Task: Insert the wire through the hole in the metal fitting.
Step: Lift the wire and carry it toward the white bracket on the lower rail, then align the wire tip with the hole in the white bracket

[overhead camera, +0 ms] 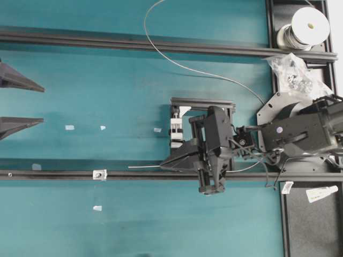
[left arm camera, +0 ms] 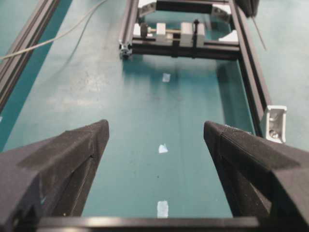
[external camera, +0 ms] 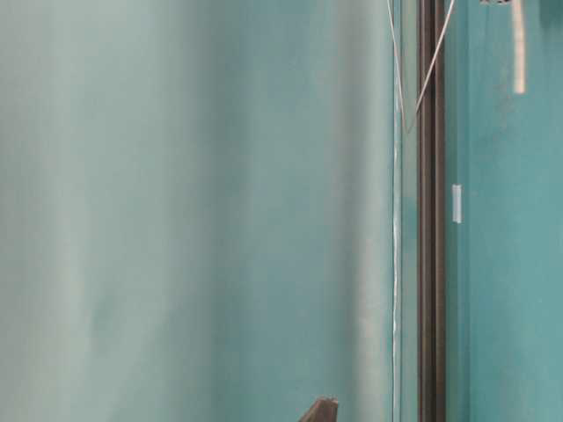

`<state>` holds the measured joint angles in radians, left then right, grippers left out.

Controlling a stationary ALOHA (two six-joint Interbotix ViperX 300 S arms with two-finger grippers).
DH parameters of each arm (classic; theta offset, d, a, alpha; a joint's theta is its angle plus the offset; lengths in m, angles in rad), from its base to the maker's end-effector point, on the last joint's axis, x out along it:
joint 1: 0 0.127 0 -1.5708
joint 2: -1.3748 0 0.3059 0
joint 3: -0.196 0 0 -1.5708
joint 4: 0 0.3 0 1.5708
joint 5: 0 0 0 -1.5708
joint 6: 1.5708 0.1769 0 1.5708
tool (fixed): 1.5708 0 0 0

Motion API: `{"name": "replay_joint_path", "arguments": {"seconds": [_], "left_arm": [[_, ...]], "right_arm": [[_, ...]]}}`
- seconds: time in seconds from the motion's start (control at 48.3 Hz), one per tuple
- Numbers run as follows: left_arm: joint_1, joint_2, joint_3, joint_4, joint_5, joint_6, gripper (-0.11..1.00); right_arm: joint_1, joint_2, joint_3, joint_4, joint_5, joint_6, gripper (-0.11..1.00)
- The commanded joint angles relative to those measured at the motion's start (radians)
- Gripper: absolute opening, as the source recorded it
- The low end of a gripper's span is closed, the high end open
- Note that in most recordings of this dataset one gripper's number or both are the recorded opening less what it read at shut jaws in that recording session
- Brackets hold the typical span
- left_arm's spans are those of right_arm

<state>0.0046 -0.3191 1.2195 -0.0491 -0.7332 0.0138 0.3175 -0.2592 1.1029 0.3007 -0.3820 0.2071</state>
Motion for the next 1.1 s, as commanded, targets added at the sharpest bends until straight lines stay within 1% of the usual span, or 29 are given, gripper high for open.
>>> {"name": "replay_joint_path", "arguments": {"seconds": [0.0,0.083,0.166,0.248,0.331,0.393,0.476,0.497,0.518,0.6,0.683,0.725,0.807,0.932,1.077], "left_arm": [[-0.005,-0.014,-0.015,0.002,-0.012,0.002,0.66],[-0.015,-0.009,-0.018,0.002,-0.012,-0.002,0.66],[-0.035,0.0,-0.021,0.002,-0.017,-0.005,0.66],[-0.064,0.005,-0.02,-0.003,-0.026,-0.006,0.66],[-0.094,0.005,-0.014,-0.006,-0.051,-0.009,0.66],[-0.118,0.005,-0.009,-0.006,-0.075,-0.018,0.66],[-0.141,0.011,-0.005,-0.011,-0.098,-0.031,0.66],[-0.147,0.017,-0.005,-0.014,-0.104,-0.032,0.66],[-0.153,0.023,-0.005,-0.018,-0.107,-0.034,0.66],[-0.175,0.063,-0.011,-0.031,-0.117,-0.04,0.64],[-0.187,0.115,-0.025,-0.032,-0.137,-0.055,0.64],[-0.193,0.149,-0.035,-0.034,-0.155,-0.063,0.64],[-0.199,0.198,-0.049,-0.032,-0.186,-0.067,0.63],[-0.201,0.252,-0.058,-0.032,-0.219,-0.084,0.64],[-0.212,0.298,-0.061,-0.032,-0.232,-0.13,0.63]], "right_arm": [[0.02,0.014,-0.017,0.031,-0.026,-0.008,-0.01],[0.037,0.035,-0.025,0.057,-0.048,-0.025,-0.01],[0.06,0.055,-0.031,0.095,-0.083,-0.051,-0.01],[0.094,0.083,-0.037,0.163,-0.133,-0.103,-0.01],[0.13,0.107,-0.04,0.261,-0.175,-0.161,-0.01],[0.163,0.124,-0.041,0.353,-0.206,-0.213,-0.01],[0.213,0.143,-0.046,0.488,-0.256,-0.29,-0.01],[0.232,0.147,-0.049,0.532,-0.276,-0.321,-0.01],[0.244,0.15,-0.051,0.563,-0.29,-0.339,-0.01],[0.284,0.163,-0.067,0.664,-0.327,-0.414,-0.01],[0.308,0.173,-0.087,0.741,-0.334,-0.477,-0.01],[0.318,0.179,-0.097,0.772,-0.336,-0.499,-0.01],[0.331,0.199,-0.112,0.804,-0.334,-0.529,-0.01],[0.334,0.23,-0.124,0.807,-0.334,-0.535,-0.01],[0.334,0.255,-0.114,0.807,-0.347,-0.537,-0.01]]}}
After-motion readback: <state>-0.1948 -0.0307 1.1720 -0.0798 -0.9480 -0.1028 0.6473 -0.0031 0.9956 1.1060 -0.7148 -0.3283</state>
